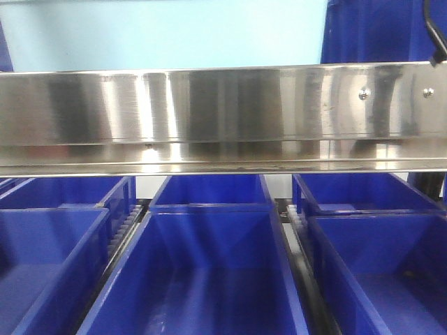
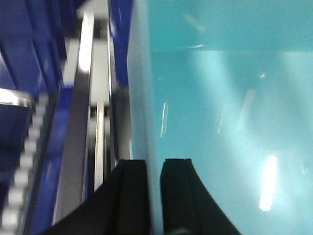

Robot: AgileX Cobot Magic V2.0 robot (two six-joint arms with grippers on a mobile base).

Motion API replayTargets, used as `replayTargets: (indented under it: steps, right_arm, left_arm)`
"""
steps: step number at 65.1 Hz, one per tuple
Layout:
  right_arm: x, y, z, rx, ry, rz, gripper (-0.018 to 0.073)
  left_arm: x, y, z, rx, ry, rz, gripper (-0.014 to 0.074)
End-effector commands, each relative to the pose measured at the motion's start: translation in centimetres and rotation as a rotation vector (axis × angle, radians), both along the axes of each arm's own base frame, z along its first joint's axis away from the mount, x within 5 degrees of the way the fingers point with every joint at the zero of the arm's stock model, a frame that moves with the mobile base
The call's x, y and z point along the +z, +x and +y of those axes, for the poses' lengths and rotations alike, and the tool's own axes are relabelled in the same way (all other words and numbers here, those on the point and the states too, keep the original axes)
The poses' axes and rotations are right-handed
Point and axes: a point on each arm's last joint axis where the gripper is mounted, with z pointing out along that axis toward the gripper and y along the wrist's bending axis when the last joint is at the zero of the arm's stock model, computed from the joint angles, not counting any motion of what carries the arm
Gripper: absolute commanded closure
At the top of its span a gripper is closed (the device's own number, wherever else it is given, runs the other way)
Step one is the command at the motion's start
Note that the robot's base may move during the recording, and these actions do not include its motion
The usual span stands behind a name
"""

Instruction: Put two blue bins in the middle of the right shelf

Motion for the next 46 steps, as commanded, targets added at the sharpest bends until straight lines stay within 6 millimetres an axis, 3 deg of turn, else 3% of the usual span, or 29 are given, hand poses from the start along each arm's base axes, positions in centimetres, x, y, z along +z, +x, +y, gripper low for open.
replayTargets:
  steps: [1, 18, 30, 46]
  right_arm:
    - [1.2, -0.5, -1.0, 0.002, 0.009, -0.040, 0.0711]
    - [0.0, 0.9, -2.7, -0.053, -0.026, 0.028, 0.0711]
    - [-0.8, 1.6, -2.0, -0.031, 0.003, 0.065, 0.0711]
    - [-2.9, 3.5, -0.9, -0.046, 0.068, 0.165, 0.0711]
  left_arm:
    - [-0.3, -0.4, -0.5, -0.032, -0.037, 0.049, 0.0707]
    - [-3.0, 1.7, -0.9, -0.054, -0.033, 0.172, 0.0707]
    - [-4.2, 2.9, -0.7, -0.031, 0.003, 0.201, 0.0707]
    - [-4.3, 3.2, -0.5, -0.014, 0.025, 0.188, 0.0707]
